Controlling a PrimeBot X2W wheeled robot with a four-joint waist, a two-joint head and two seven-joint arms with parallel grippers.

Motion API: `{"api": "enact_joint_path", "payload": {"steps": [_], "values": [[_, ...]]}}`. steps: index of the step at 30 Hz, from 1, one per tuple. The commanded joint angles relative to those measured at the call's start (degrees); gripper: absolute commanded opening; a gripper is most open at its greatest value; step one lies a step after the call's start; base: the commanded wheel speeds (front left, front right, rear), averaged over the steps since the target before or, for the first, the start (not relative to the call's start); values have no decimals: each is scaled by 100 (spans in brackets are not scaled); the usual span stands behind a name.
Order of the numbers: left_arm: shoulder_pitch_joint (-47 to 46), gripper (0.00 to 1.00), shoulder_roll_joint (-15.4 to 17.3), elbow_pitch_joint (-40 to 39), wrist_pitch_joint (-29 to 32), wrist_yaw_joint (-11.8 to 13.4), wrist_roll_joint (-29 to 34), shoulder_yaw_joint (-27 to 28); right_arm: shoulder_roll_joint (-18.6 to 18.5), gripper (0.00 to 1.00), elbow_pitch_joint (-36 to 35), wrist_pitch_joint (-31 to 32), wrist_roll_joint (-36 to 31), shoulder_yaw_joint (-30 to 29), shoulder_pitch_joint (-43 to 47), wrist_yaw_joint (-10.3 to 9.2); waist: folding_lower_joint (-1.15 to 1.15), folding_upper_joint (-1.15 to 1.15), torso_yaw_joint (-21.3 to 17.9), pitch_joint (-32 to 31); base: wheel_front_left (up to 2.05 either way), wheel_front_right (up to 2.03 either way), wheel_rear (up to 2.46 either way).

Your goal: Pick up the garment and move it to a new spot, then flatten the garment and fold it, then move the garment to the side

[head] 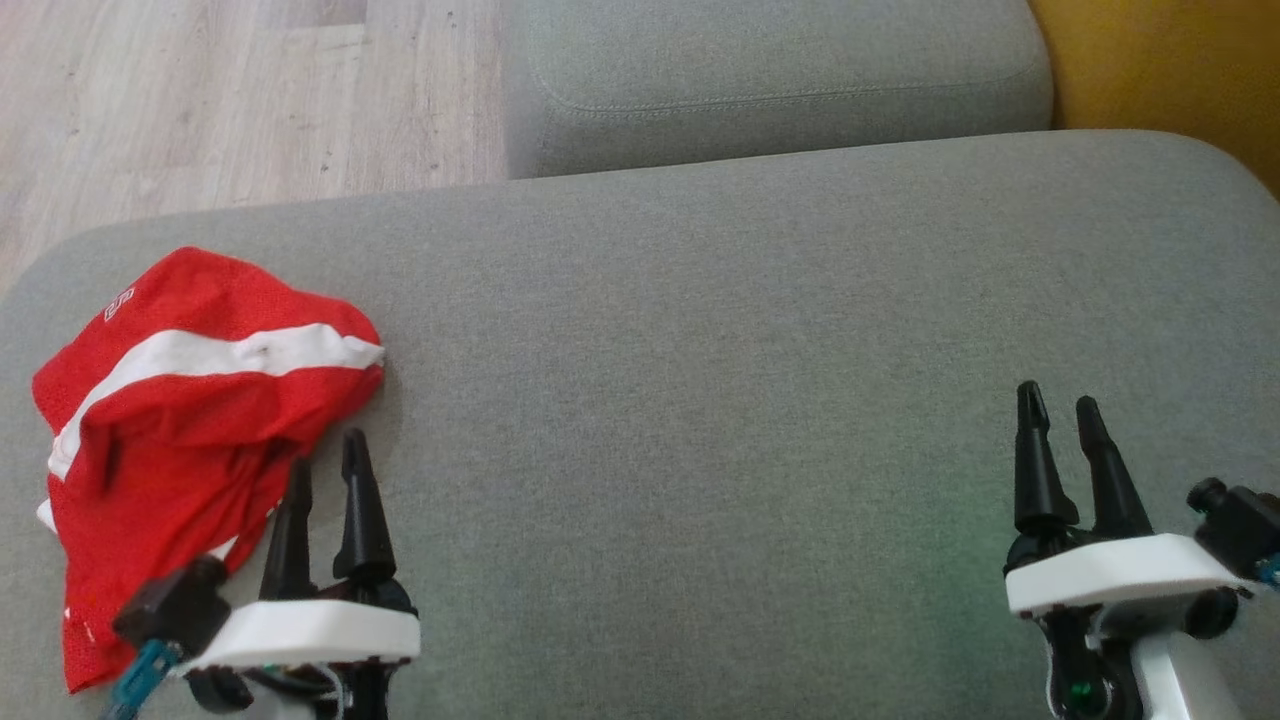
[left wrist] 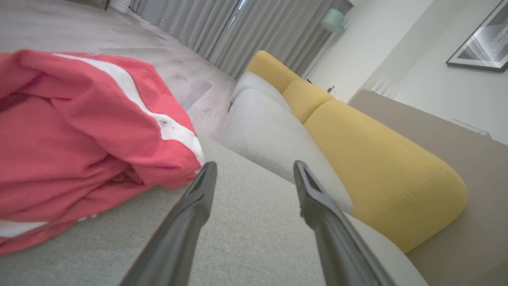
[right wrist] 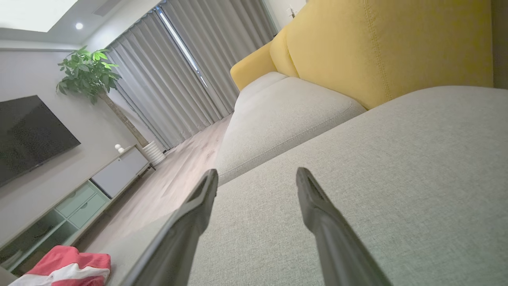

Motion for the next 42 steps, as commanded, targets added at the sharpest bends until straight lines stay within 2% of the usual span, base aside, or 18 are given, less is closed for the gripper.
{"api": "enact_joint_path", "payload": {"steps": [1, 8, 26, 28, 35, 42], "values": [[-111, 100, 55, -258, -80, 30, 249, 42, -40, 100, -265, -106, -248, 120, -266, 27, 0, 0, 1, 2, 0, 0, 0], [-102, 100, 122, -341, -197, 121, 872, -142, -43, 100, -276, -224, -855, 192, -226, 29, 0, 0, 10, 2, 0, 0, 0], [-118, 100, 354, -138, -517, 596, 2224, -756, -49, 100, -319, -546, -2554, 422, -247, 36, 0, 0, -40, -38, 0, 0, 0], [-108, 100, 308, -155, -551, 596, 2179, -700, -50, 100, -292, -580, -2730, 453, -250, 37, 0, 0, -49, -46, 0, 0, 0], [-129, 100, 387, -162, -668, 617, 2805, -911, -52, 100, -323, -697, -3279, 566, -269, 39, 0, 0, -76, -78, 0, 0, 0], [-64, 100, 256, -292, -769, 432, 2779, -864, -54, 100, -381, -799, -3246, 650, -231, 42, 0, 0, -67, -97, 0, 0, 0]]}}
